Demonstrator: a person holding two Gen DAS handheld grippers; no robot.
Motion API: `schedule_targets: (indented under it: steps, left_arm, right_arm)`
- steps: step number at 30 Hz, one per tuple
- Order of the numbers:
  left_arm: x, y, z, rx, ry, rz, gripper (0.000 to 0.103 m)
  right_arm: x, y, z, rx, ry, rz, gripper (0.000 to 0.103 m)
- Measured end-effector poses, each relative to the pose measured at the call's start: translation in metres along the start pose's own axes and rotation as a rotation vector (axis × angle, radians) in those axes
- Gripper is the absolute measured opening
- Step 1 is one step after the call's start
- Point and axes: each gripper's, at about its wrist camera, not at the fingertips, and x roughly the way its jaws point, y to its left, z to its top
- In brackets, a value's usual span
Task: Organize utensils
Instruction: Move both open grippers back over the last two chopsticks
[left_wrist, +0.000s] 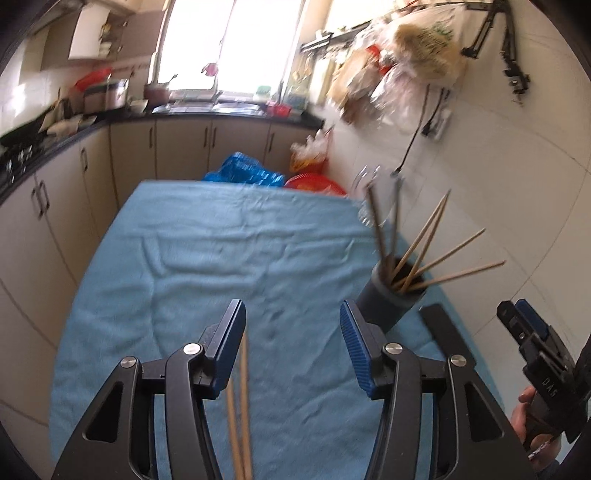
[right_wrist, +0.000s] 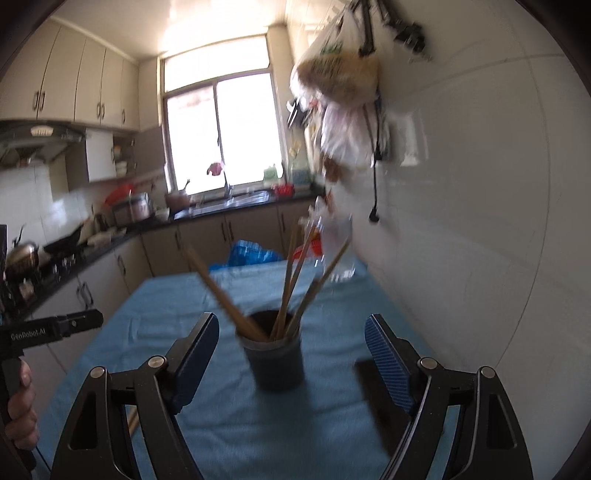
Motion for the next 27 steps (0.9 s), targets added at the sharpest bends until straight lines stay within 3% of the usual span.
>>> schedule_targets:
  steps: [12, 27]
  left_arm:
    - [0.022, 0.038, -0.038, -0.075, 0.107, 0.044, 0.052]
    - [0.047, 0.048, -0.048, -0.083, 0.184, 0.052, 0.052]
  right_arm:
    - [0.05, 0.031, -0.057, -0.039, 0.223, -0.004, 0.085]
    - [0.076, 0.045, -0.077, -0.061, 0.327, -0.005, 0.085]
